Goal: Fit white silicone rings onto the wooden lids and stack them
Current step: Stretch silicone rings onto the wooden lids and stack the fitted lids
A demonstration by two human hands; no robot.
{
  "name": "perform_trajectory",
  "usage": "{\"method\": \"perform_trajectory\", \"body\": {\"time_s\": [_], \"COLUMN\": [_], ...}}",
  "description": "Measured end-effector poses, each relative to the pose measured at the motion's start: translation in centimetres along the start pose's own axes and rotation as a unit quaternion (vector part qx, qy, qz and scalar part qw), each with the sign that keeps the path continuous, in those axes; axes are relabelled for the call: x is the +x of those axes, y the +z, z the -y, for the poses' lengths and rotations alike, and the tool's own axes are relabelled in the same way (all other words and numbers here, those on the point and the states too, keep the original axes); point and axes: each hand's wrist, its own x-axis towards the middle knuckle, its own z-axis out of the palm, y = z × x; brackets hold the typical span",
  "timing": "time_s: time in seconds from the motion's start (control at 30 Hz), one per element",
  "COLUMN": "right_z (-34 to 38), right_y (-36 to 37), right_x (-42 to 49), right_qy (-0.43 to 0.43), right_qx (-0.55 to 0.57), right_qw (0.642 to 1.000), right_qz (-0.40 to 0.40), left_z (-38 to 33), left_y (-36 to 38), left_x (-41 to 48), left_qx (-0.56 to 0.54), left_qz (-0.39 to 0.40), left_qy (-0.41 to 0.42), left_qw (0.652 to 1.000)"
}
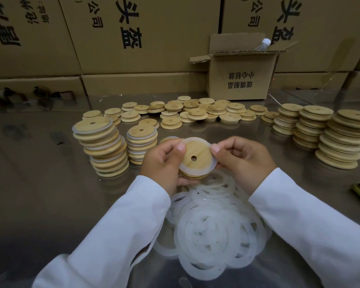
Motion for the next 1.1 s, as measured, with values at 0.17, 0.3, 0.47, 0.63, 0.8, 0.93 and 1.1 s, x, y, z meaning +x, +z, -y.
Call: {"method": "perform_trajectory", "body": {"time_s": [0.17,0.3,0.47,0.63,0.8,0.93,1.1], "right_z": [0.4,0.2,-0.2,-0.8,-0.5,-0.4,-0.4], "right_y": [0.1,0.2,0.7,0.6,0.1,-0.2,0.0], "right_x": [-0.2,-0.4,-0.7,-0.4,-0.1,0.0,-0.2], "right_qy": [-0.005,0.014,0.017,0.057,0.071,0.008,-0.027], "right_qx": [0.014,0.05,0.033,0.03,0.047,-0.016,-0.04], "right_qw": [1.0,0.998,0.998,0.992,0.992,0.997,0.999], "right_qz": [-0.002,-0.021,-0.049,-0.112,-0.097,-0.073,-0.022], "left_z": [-0.2,-0.2,0.0,0.2,0.2,0.2,0.3], "left_y": [0.0,0.3,0.6,0.6,0.2,-0.2,-0.4], "left_x": [-0.1,-0.1,-0.2,-0.4,-0.1,0.1,0.1], "left_qx": [-0.047,-0.048,-0.066,-0.097,-0.066,0.024,0.07], "left_qz": [0.0,0.0,-0.009,0.046,0.071,0.069,0.041], "left_qy": [-0.014,-0.013,-0.011,-0.014,-0.021,-0.024,0.0], "left_qw": [0.999,0.999,0.998,0.994,0.995,0.997,0.997]}}
